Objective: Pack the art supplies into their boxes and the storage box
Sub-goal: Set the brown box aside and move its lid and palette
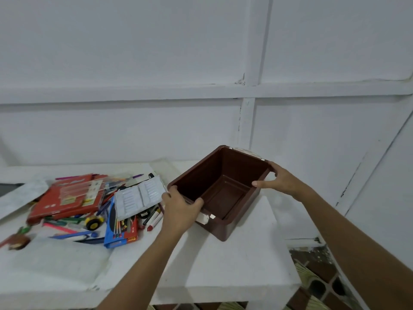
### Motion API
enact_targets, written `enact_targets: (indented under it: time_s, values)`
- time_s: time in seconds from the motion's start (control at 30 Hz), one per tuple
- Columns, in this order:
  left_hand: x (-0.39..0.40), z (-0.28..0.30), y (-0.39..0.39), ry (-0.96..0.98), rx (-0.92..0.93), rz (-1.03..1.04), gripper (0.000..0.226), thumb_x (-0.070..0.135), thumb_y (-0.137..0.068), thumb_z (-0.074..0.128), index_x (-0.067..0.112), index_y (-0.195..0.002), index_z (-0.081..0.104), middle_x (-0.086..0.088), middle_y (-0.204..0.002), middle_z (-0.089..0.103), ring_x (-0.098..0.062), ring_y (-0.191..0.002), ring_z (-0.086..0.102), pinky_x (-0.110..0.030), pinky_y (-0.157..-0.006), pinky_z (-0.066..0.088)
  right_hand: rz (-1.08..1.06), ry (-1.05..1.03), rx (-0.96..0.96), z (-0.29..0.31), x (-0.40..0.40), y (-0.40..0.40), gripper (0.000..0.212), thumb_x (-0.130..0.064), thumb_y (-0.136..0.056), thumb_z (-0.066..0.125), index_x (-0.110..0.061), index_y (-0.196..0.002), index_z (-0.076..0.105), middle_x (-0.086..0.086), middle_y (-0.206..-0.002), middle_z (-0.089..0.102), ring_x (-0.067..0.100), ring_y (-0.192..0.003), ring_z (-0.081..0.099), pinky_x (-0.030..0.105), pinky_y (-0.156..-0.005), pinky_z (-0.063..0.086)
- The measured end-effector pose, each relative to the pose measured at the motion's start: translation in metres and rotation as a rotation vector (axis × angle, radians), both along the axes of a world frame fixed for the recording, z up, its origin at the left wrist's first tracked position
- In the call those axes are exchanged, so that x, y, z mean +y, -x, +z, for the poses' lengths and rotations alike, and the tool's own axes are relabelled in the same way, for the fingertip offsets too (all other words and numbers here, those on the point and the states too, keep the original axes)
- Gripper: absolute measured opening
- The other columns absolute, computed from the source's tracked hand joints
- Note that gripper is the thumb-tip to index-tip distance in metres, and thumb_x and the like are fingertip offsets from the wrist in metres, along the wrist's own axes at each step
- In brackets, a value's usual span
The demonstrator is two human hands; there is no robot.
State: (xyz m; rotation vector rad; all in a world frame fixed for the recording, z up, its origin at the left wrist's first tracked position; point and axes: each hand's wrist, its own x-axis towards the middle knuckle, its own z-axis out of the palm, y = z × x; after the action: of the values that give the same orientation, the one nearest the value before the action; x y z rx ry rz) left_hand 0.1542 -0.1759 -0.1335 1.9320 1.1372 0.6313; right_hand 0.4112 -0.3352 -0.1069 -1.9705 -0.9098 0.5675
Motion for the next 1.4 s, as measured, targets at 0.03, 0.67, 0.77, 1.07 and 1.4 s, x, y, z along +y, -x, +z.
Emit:
enact_targets:
  time_s: [0.03,0.67,0.77,1.07,1.4]
  values:
    - [0.007,0.003,-0.001,-0.001,0.009,-0.032,0.073,0.039,-0.077,0.070,0.014,-0.136,0.036,-0.006,-0.119,0.038,-0.027,-0.115,0.048,-0.035,-0.095,0.044,-0.021,-0.013,-0.019,-0.002,0.000,0.001,0.090,-0.048,-0.055,0.087,-0.028,-0.132,0.046,-0.011,-0.124,0.054,0.007,-0.117,0.048,0.018,-0.089,0.036]
    - [0.050,0.001,0.004,-0.078,0.069,-0.229,0.089,0.040,-0.060,0.088,0.020,-0.131,0.039,0.007,-0.128,0.051,-0.014,-0.113,0.051,-0.027,-0.088,0.044,-0.224,-0.020,-0.271,-0.009,-0.012,0.039,0.060,-0.058,-0.056,0.083,-0.022,-0.101,0.066,-0.001,-0.107,0.051,0.015,-0.097,0.057,0.026,-0.083,0.048]
    - [0.060,0.003,0.001,-0.133,0.090,-0.165,0.072,0.038,-0.062,0.086,0.017,-0.120,0.050,0.001,-0.119,0.059,-0.020,-0.106,0.057,-0.029,-0.079,0.048,-0.265,-0.038,-0.287,-0.010,-0.004,0.046,0.068,-0.044,-0.064,0.082,-0.009,-0.119,0.061,0.003,-0.113,0.047,0.022,-0.104,0.055,0.026,-0.085,0.043]
    - [0.070,0.009,-0.004,-0.152,0.187,-0.207,0.063,0.033,-0.066,0.081,0.014,-0.120,0.054,-0.006,-0.118,0.056,-0.018,-0.096,0.054,-0.027,-0.075,0.047,-0.361,-0.041,-0.348,-0.005,0.007,0.060,0.077,-0.045,-0.062,0.084,-0.013,-0.126,0.057,0.009,-0.123,0.046,0.026,-0.120,0.042,0.038,-0.098,0.043]
    - [0.148,0.054,0.092,0.032,0.051,-0.166,0.067,0.023,-0.080,0.070,0.012,-0.140,0.044,-0.004,-0.141,0.048,-0.019,-0.122,0.051,-0.034,-0.100,0.043,-0.002,-0.172,-0.353,0.020,0.140,0.166,0.061,-0.033,-0.070,0.081,-0.014,-0.124,0.059,0.001,-0.112,0.054,0.011,-0.096,0.051,0.010,-0.080,0.042]
